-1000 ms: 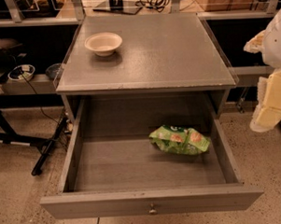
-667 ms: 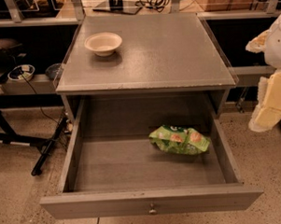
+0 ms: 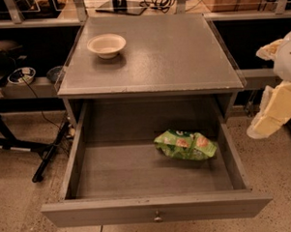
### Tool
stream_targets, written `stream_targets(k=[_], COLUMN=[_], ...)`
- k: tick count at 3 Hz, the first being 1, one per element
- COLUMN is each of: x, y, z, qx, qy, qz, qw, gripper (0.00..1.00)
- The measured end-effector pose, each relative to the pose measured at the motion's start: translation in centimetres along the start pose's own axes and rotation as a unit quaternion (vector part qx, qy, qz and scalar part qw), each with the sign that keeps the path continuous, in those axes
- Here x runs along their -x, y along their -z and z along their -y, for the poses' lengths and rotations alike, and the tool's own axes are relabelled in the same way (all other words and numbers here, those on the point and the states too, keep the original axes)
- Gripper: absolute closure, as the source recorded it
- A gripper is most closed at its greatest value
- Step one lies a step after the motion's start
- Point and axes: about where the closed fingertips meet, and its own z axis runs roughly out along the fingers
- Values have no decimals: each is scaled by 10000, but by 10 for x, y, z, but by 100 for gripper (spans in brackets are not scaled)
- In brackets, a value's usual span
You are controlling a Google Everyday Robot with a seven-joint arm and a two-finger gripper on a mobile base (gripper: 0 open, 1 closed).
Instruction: Pick green rice chip bag from top drawer and place on counter
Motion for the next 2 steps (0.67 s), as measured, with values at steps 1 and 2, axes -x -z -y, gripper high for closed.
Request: stream_targets(k=[1, 2], x=[3, 5], y=[-16, -36], z=[5, 8], qx=[-73, 74], qy=[-65, 70], qz=[276, 377], qw=[9996, 9992], gripper=[0, 0])
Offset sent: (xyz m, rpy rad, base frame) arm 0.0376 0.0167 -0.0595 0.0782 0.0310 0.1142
